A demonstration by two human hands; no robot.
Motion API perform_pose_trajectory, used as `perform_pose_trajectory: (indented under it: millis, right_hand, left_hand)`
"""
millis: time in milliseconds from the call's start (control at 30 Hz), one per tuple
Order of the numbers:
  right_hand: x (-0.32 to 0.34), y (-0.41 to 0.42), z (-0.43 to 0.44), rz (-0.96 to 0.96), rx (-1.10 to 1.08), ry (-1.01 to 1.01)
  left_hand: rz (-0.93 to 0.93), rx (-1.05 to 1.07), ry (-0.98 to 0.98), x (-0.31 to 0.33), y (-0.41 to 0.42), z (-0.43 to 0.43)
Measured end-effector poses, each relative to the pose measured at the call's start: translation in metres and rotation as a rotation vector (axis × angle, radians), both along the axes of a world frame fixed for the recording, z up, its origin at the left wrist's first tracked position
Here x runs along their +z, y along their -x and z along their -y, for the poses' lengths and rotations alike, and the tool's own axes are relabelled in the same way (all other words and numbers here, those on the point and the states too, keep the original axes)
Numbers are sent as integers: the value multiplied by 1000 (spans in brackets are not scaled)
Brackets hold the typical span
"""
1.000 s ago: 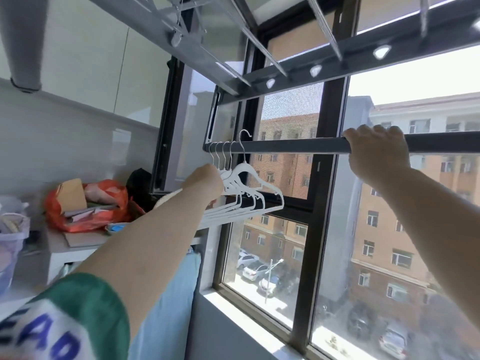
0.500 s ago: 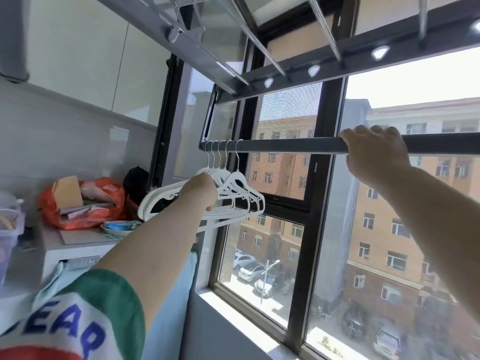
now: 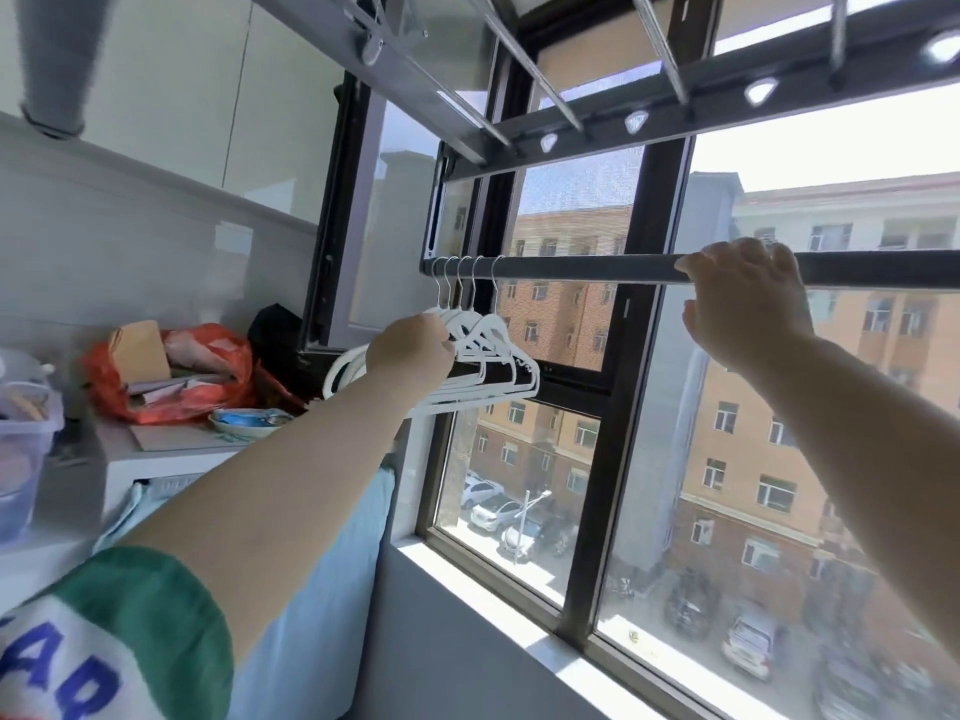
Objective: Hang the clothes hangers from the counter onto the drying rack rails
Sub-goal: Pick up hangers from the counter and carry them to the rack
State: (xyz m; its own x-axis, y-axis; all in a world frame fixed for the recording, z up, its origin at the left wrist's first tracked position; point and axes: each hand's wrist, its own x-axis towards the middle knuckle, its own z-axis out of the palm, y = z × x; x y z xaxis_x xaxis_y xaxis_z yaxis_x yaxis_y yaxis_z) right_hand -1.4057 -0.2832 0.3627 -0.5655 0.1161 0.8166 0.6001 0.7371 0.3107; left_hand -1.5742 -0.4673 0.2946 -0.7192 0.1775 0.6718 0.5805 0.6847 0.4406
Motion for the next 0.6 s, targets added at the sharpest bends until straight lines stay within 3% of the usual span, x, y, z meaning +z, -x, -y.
perform_pose_trajectory:
  millis: [233, 600]
  right_hand:
    - [-18, -54, 21, -4, -24, 103]
    - [-125, -215, 74, 83, -263, 690]
  left_hand:
    - [31, -264, -23, -22, -58, 13]
    - [217, -793, 140, -97, -186, 33]
